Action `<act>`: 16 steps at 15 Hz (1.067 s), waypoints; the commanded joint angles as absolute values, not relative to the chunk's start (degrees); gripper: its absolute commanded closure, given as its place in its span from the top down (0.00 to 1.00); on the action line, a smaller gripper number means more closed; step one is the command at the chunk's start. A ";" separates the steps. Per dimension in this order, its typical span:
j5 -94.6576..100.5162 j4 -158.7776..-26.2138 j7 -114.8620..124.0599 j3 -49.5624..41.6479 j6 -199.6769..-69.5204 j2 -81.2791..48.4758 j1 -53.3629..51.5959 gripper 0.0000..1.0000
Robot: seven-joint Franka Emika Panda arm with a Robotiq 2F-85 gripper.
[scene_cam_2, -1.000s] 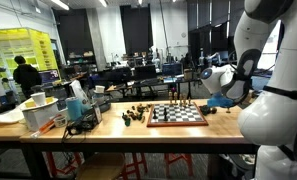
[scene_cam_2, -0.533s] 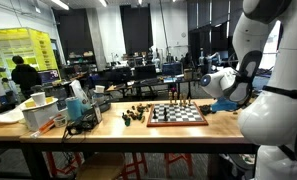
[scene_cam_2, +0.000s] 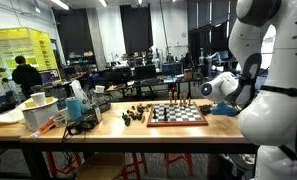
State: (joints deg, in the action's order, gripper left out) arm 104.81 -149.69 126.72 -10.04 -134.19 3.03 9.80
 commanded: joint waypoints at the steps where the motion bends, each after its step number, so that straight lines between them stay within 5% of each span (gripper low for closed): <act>1: 111.92 -148.69 137.35 -9.87 -133.22 0.37 9.25 0.03; 16: 115.87 -150.11 143.12 -8.80 -131.93 0.62 9.12 0.03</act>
